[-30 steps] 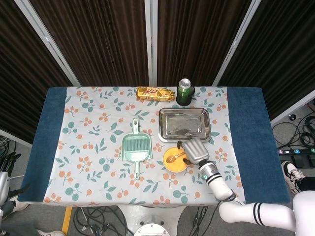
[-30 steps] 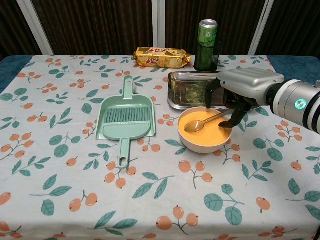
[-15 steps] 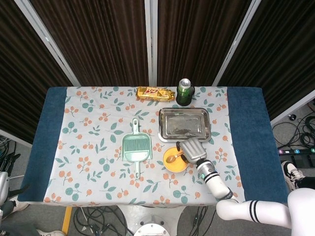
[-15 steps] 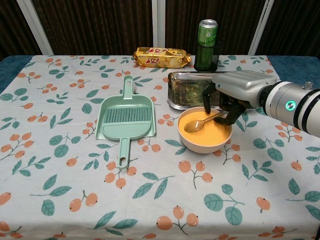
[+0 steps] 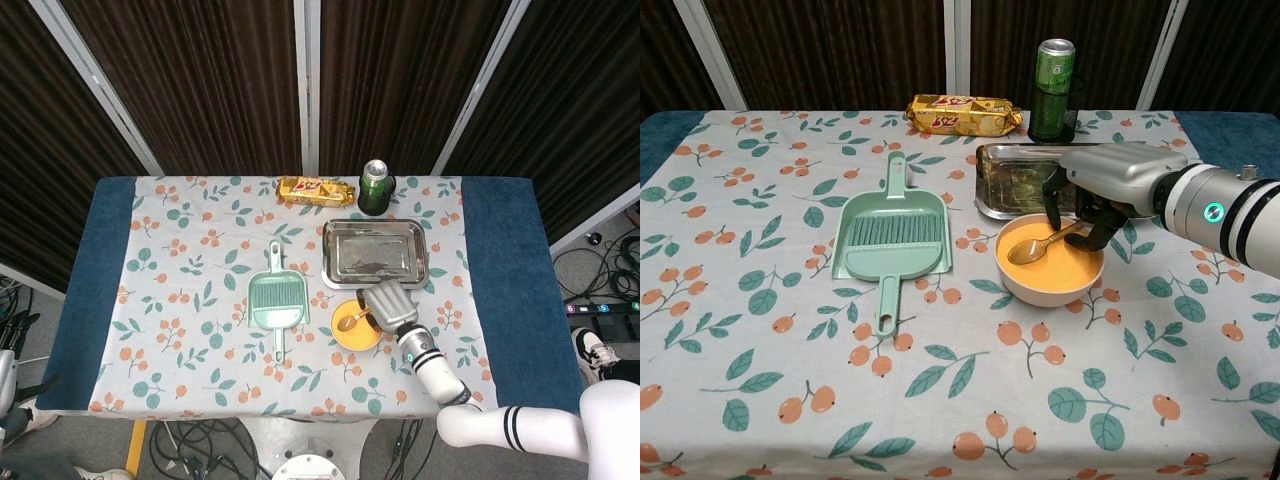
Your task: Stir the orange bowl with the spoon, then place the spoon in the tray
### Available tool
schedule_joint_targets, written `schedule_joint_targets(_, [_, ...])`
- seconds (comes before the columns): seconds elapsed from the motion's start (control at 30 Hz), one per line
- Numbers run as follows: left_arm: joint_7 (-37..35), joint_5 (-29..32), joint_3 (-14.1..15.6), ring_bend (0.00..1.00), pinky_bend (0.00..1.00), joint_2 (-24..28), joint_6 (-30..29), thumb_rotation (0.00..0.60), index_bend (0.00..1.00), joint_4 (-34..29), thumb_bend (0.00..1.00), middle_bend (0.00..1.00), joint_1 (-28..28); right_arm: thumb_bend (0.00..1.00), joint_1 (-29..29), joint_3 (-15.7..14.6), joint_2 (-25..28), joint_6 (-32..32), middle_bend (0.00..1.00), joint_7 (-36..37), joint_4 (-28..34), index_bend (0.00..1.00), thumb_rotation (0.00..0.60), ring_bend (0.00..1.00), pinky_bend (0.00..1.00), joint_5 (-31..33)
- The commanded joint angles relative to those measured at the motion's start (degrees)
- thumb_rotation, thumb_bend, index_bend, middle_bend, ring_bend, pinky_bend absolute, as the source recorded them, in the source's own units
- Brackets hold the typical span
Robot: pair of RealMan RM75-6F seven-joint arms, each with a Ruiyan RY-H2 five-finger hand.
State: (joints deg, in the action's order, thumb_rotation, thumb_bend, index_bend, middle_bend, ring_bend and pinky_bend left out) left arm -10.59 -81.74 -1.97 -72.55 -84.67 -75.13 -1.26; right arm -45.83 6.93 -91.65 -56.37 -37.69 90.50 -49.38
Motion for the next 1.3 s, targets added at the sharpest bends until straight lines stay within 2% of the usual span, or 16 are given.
schedule_joint_targets(0.03, [-0.02, -0.02, 0.0, 0.12, 0.14, -0.03, 0.02, 0.6, 0.18, 0.06, 0.14, 0.18, 0.01, 0.33, -0.18, -0.13, -0.02, -0.03, 0.96, -0.33, 0.01, 0.52, 0.6, 0.99, 1.0, 0.27])
schedule_joint_targets(0.43, [-0.23, 0.18, -0.06, 0.12, 0.14, -0.2, 0.13, 0.6, 0.18, 0.31, 0.14, 0.18, -0.14, 0.33, -0.81, -0.46, -0.34, -0.2, 0.96, -0.93, -0.28, 0.56, 0.6, 0.99, 1.0, 1.07])
schedule_joint_targets(0.67, [-0.25, 0.1, -0.07, 0.12, 0.14, 0.0, -0.07, 0.6, 0.18, 0.26, 0.14, 0.18, -0.26, 0.39, -1.31, -0.6, 1.71, -1.35, 0.96, -2.11, 1.57, 0.62, 0.6, 0.99, 1.0, -1.26])
schedule_joint_targets(0.8, [-0.14, -0.13, -0.07, 0.12, 0.14, 0.17, -0.25, 0.6, 0.18, 0.0, 0.14, 0.18, -0.24, 0.4, -2.85, -1.08, 4.88, -1.52, 0.97, -6.32, 3.83, 0.64, 0.6, 0.99, 1.0, -2.67])
schedule_joint_targets(1.03, [0.23, -0.29, 0.02, 0.12, 0.14, 0.44, -0.73, 0.6, 0.18, -0.65, 0.14, 0.18, -0.5, 0.42, -7.27, -3.24, 9.52, -1.19, 0.97, -18.4, 5.75, 0.67, 0.6, 0.99, 1.0, -5.68])
schedule_joint_targets(1.3, [0.56, -0.48, 0.23, 0.12, 0.14, 0.78, -0.99, 0.6, 0.18, -1.29, 0.14, 0.18, -0.76, 0.43, -10.92, -7.07, 9.73, -0.44, 0.97, -29.84, 2.78, 0.7, 0.6, 0.99, 1.0, -9.62])
